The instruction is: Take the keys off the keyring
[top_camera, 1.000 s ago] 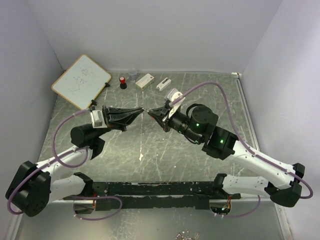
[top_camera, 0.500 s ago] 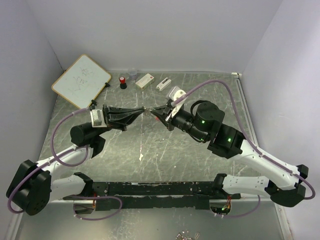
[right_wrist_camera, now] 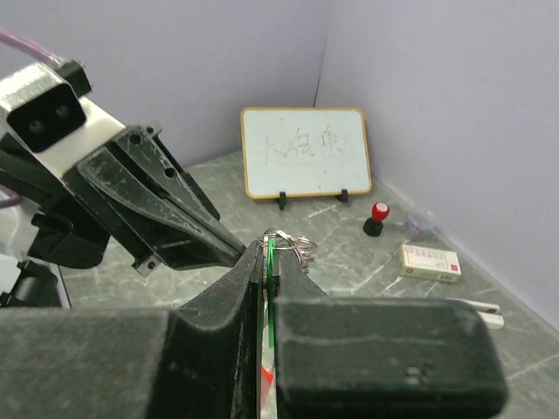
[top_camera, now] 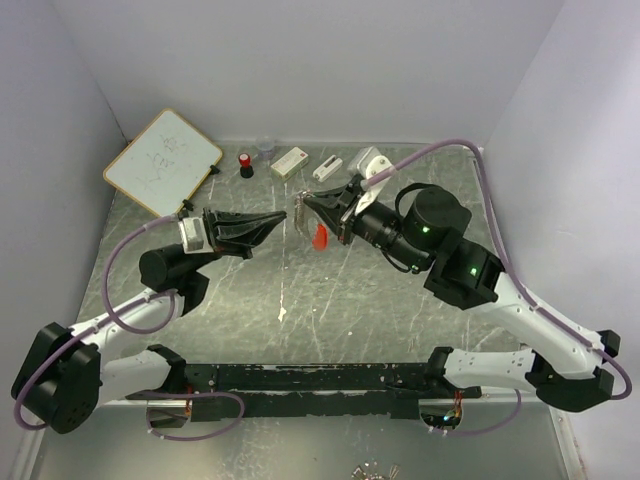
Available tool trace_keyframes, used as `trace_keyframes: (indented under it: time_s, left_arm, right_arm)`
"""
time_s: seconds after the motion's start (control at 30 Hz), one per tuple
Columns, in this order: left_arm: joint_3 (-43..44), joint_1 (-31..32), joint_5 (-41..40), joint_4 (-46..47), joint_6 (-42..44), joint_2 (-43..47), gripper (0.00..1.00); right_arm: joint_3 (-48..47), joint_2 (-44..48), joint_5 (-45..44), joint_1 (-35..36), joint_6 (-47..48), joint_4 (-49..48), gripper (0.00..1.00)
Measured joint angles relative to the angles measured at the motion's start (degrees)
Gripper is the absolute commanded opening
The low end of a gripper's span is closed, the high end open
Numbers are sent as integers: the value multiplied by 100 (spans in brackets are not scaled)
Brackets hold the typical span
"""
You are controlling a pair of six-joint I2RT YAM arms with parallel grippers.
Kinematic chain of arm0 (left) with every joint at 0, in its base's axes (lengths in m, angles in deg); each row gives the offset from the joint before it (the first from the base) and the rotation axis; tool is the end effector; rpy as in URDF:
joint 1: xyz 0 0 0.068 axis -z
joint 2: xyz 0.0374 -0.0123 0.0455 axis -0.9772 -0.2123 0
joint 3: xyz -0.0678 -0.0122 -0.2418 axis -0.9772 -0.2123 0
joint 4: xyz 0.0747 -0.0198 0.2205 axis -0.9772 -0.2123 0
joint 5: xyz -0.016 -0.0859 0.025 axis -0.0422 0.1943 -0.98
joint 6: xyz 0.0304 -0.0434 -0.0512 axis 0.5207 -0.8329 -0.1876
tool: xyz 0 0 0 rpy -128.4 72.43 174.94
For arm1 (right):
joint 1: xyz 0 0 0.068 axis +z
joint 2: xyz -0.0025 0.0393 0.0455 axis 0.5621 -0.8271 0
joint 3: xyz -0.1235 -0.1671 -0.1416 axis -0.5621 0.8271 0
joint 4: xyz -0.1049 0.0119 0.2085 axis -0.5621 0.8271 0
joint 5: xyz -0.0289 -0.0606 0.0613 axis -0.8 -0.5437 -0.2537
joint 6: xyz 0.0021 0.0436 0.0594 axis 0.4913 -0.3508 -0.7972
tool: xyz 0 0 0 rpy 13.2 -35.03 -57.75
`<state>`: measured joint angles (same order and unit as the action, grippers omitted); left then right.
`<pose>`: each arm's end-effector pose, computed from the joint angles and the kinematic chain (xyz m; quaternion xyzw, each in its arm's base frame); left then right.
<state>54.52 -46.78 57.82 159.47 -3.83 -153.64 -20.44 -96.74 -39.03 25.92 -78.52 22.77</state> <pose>0.1581 -0.1394 0.3537 0.3341 0.3054 -0.4952 0.7415 0.1142 0.1890 0.4653 -0.3347 0.5823 0.3209 0.6677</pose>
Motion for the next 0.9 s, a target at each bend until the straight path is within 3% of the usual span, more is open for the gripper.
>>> trace_keyframes:
  time_s: [0.33,0.5,0.9]
  left_arm:
    - [286,0,164,-262,22,26,24]
    - [428,0,459,-422,136,81,21]
    - [378,-2,973,-1049,354,293,28]
  right_arm:
    - [0,-269,129,0,-76,496,0]
    - [-4,-291,214,0,-101,743,0]
    - [-590,-754,219,0,-369,1864,0]
